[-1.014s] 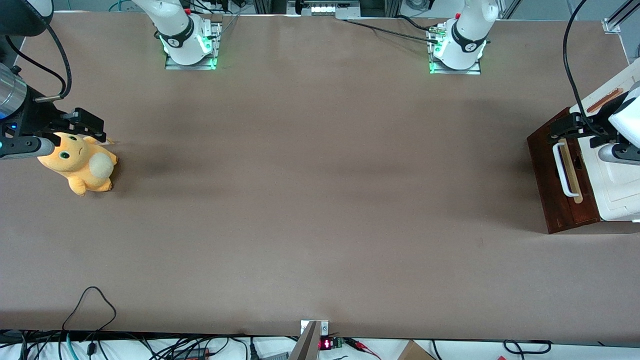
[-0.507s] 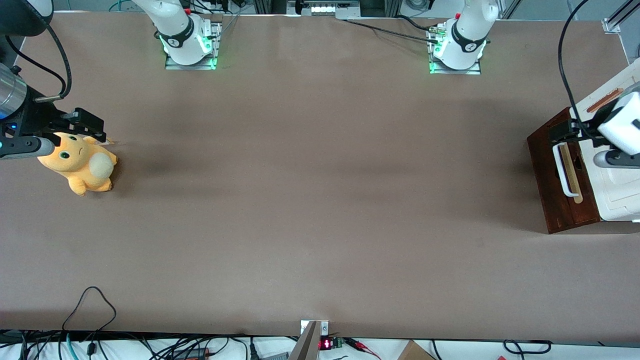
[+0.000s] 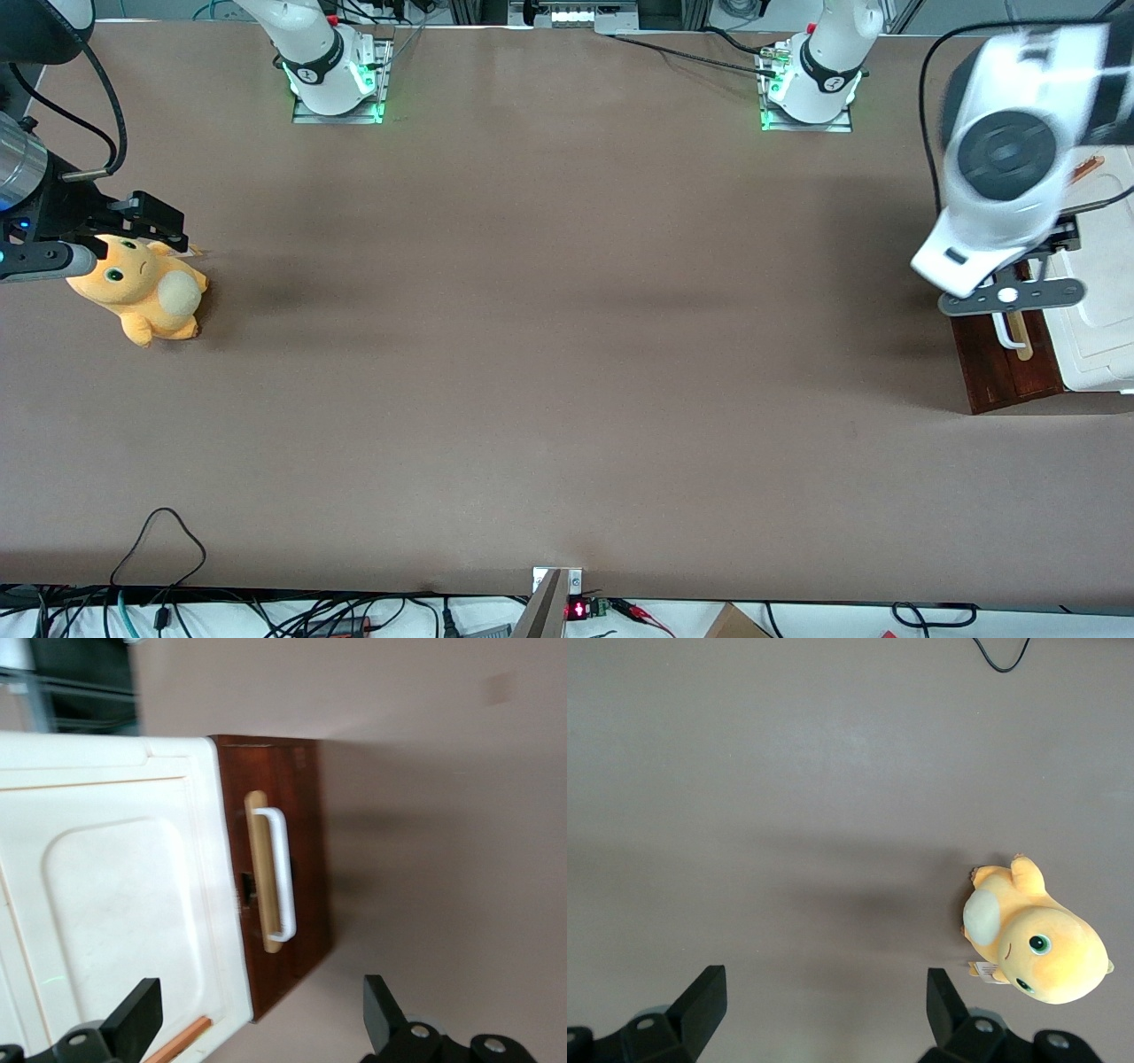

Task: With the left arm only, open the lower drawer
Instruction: 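Move the open left gripper to the white drawer handle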

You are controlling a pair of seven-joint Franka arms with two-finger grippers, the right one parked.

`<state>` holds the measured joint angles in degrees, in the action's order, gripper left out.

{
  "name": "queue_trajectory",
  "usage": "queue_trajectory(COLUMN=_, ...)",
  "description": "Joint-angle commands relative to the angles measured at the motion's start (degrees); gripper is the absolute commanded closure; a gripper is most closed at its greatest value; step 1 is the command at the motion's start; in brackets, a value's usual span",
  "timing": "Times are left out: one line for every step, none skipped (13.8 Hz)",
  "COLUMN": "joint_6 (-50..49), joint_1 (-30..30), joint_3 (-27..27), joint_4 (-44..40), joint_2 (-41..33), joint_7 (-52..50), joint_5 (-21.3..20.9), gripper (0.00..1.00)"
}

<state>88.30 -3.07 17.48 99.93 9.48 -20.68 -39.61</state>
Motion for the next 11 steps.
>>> queue_trajectory(joint_6=0.9, joint_1=-0.45, joint_3=3.96, joint_4=9.2, joint_2=0.8, joint_7=-12.58, joint_5=-11.32, gripper=0.0)
queue_trajectory(joint_6=0.9, joint_1=-0.45, joint_3=5.1, joint_4=11.58, joint_2=1.67, joint_7=-15.67, joint_5=-14.58, gripper=0.0)
queue_trajectory(joint_6=0.9, joint_1=-0.45, joint_3=5.11, joint_4=13.61, joint_2=2.9, joint_7=-17.36, joint_5=-17.92, gripper=0.0)
queue_trajectory(joint_6=1.17, joint_1=-0.45, joint_3=5.11, joint_4=15.72, joint_2=4.65, joint_7=-19.38, joint_5=-21.78, gripper=0.0)
queue_trajectory(joint_6=1.6, joint_1=-0.45, joint_3=5.11, joint_4=18.09, joint_2=6.06, joint_7=-21.75, joint_5=-26.0, gripper=0.0)
queue_trajectory(joint_6=1.43, joint_1=-0.53, joint_3=5.11, joint_4=20.03, joint_2=7.12, joint_7=-22.73, joint_5=-28.91, gripper=0.0)
queue_trajectory(joint_6=1.34, joint_1=-0.54, joint_3=5.11, joint_4=20.65, joint_2=8.26, joint_7=-23.08, joint_5=-30.33, gripper=0.0)
queue_trajectory(joint_6=1.34, joint_1=-0.54, joint_3=5.03, joint_4=21.01, joint_2=9.58, joint_7=-23.61, joint_5=-31.56, gripper=0.0)
queue_trajectory(joint_6=1.26, joint_1=-0.97, joint_3=4.94, joint_4=21.62, joint_2=11.07, joint_7=-24.4, joint_5=-33.32, gripper=0.0)
queue_trajectory(joint_6=1.43, joint_1=-1.76, joint_3=4.85, joint_4=21.98, joint_2=12.48, joint_7=-25.89, joint_5=-35.86, gripper=0.0)
queue_trajectory(joint_6=1.69, joint_1=-2.64, joint_3=4.5, joint_4=22.85, joint_2=13.89, joint_7=-27.12, joint_5=-39.02, gripper=0.0)
